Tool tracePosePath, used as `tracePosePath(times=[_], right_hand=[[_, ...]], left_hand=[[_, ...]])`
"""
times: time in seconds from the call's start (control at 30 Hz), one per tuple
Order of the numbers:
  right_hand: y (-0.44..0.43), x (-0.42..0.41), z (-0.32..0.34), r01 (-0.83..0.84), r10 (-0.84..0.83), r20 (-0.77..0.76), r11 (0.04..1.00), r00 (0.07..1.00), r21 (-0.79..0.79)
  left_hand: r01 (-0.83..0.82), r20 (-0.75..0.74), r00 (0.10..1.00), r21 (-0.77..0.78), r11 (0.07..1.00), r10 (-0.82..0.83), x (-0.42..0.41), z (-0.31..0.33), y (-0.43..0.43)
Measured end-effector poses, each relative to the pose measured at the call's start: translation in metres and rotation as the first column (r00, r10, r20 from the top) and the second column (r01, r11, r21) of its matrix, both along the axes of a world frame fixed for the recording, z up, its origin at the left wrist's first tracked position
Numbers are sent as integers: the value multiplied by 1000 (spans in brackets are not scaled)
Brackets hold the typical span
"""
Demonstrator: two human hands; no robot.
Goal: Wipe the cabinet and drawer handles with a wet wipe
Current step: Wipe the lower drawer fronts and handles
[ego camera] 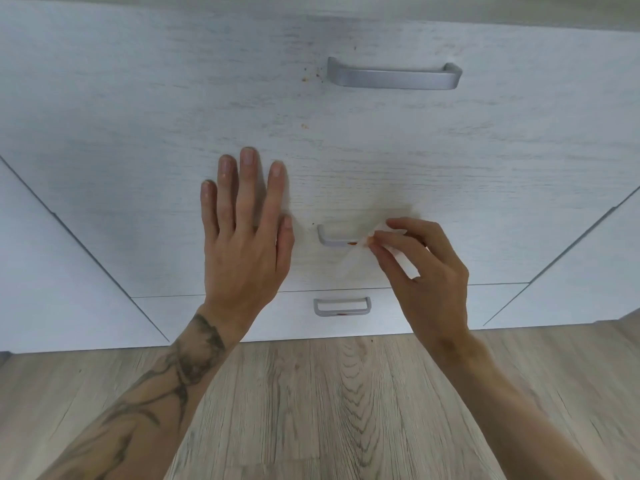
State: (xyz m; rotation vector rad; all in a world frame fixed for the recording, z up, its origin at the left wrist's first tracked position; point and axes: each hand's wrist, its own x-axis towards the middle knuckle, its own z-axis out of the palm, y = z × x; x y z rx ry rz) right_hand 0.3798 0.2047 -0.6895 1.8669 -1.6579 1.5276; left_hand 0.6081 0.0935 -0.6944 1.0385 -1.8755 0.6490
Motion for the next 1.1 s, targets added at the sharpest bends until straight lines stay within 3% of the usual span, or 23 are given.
tracePosePath(times=[0.23,0.43,0.67,0.97,1.1], right_hand=[[-7,3,-2,89,-96,-55,989,994,-119],[-15,16,2,-16,8,-78,996,997,-91],[-2,-5,1,-19,20,-135,1000,991,11],[0,10,27,-52,52,111,999,993,3],[3,3,17,-8,10,-39,999,999,51]], left_hand=[[-29,11,1000,-36,999,29,-3,-3,-3],[-44,21,999,-51,998,45,-3,-3,-5],[-43,49,998,-71,997,46,2,-3,-5],[-40,49,998,-71,997,44,2,-2,-4],[-43,54,997,-61,997,46,3,-2,-4]])
